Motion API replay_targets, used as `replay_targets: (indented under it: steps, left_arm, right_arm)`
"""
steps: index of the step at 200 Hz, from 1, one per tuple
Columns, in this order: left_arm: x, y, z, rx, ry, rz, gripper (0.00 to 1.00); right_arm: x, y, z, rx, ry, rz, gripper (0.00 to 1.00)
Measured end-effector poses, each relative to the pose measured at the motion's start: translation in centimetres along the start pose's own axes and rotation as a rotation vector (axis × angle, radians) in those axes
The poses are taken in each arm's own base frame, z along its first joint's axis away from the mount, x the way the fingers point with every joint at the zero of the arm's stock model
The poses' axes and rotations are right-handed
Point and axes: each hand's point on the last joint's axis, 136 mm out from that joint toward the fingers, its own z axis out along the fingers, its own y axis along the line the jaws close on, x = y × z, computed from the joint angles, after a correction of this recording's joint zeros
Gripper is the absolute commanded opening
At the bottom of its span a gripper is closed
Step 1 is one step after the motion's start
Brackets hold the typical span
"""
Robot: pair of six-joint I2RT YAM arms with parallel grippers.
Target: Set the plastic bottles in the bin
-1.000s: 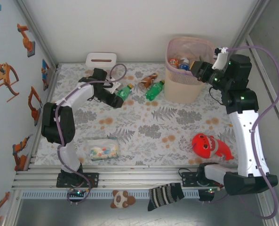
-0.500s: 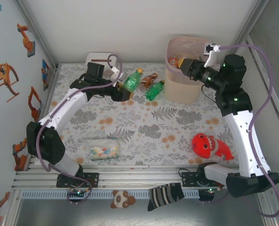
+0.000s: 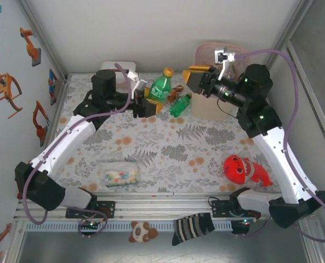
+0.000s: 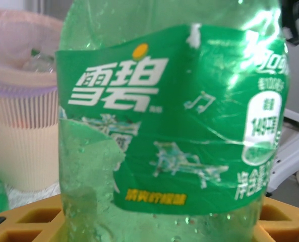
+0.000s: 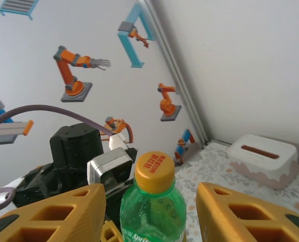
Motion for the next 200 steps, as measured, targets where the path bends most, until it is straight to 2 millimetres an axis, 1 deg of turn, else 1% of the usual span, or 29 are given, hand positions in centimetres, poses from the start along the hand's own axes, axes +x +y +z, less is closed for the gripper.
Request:
replay_targets:
  steps: [18, 41, 67, 82, 115, 141, 161, 179, 200]
  left_arm:
    - [-1.0, -1.4, 0.0, 0.033, -0.026, 0.029, 0.48]
    - [-1.6, -2.8, 0.2, 0.067, -0.041, 0.052, 0.48]
    - [-1.7, -3.5, 0.5, 0.087, -0.045, 0.063, 0.48]
    - [-1.7, -3.8, 0.6, 0.099, -0.043, 0.063, 0.48]
    - [-1.9, -4.2, 0.5, 0.109, -0.049, 0.073, 0.48]
    - [-2.2, -4.6, 0.2, 0.11, -0.056, 0.082, 0.47]
    - [-2.2, -4.7, 0.2, 0.109, -0.056, 0.081, 0.47]
    - [-2.2, -4.9, 0.3, 0.115, -0.057, 0.085, 0.47]
    - [-2.1, -4.9, 0.4, 0.108, -0.053, 0.078, 0.46]
  right_arm:
    - [0.0, 1.1, 1.1, -0.045, 0.0, -0.013, 0.55]
    - [-0.1, 2.5, 2.1, -0.097, -0.003, -0.028, 0.56]
    - [0.2, 4.4, 3.3, -0.171, 0.004, -0.042, 0.56]
    - [0.3, 5.0, 3.8, -0.193, 0.003, -0.051, 0.54]
    - [0.1, 5.5, 4.2, -0.192, -0.008, -0.089, 0.48]
    - [0.0, 5.8, 4.2, -0.176, -0.011, -0.126, 0.48]
    - [0.1, 5.5, 4.2, -0.136, -0.007, -0.151, 0.48]
    - [0.8, 4.7, 4.2, -0.086, 0.017, -0.16, 0.48]
    - [1.2, 4.3, 4.3, -0.061, 0.032, -0.166, 0.45]
